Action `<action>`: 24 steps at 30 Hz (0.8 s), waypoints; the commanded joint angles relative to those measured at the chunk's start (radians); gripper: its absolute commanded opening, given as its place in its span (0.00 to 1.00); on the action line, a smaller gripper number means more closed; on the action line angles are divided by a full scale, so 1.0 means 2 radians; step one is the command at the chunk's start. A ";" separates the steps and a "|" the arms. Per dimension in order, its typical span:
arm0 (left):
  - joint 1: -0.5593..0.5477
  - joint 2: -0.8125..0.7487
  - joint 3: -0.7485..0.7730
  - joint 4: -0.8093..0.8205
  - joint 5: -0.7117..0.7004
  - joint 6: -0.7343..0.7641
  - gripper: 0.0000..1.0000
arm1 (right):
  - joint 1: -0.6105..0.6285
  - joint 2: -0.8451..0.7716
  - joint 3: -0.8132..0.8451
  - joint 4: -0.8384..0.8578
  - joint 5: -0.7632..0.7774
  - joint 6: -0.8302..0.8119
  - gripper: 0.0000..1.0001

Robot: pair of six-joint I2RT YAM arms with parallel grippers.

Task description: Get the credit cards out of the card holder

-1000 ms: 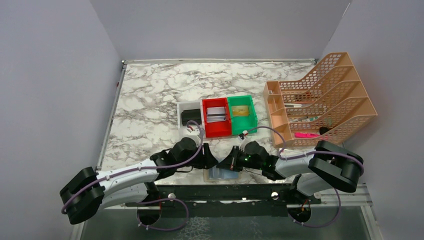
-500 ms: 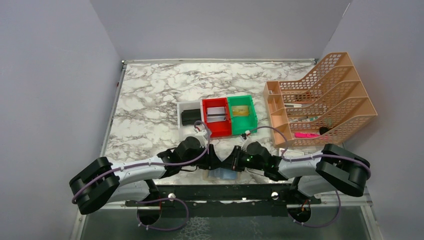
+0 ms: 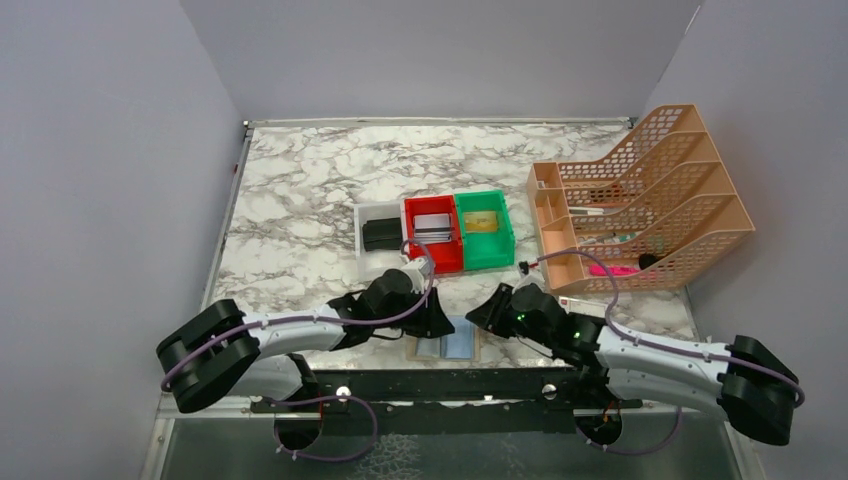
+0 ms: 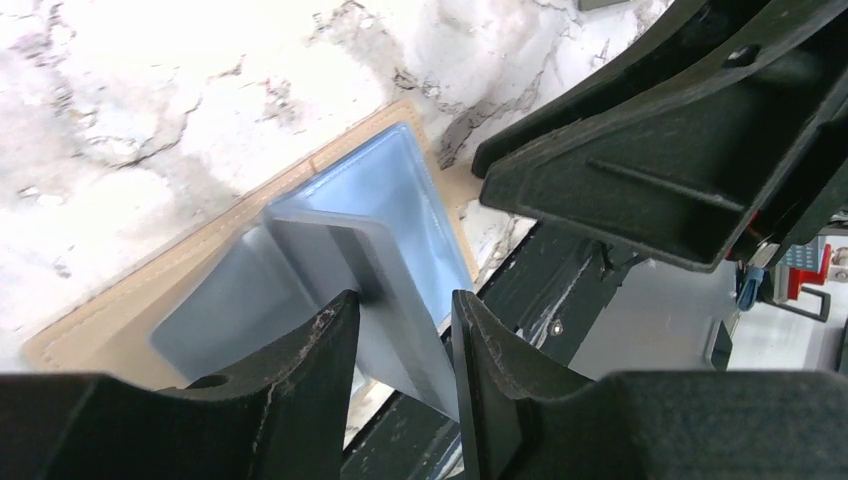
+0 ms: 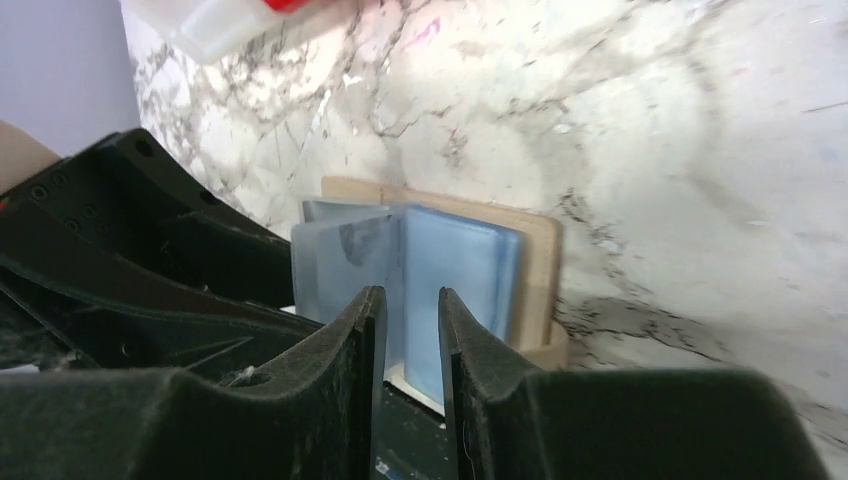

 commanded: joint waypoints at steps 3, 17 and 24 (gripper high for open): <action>-0.025 0.043 0.039 0.026 0.013 0.011 0.43 | -0.002 -0.087 -0.001 -0.131 0.098 0.000 0.31; -0.045 0.085 0.054 0.019 -0.011 0.009 0.52 | -0.002 -0.110 -0.001 -0.092 0.052 -0.036 0.31; -0.053 0.042 0.065 -0.010 -0.007 0.031 0.61 | -0.002 -0.074 0.006 -0.073 0.036 -0.041 0.31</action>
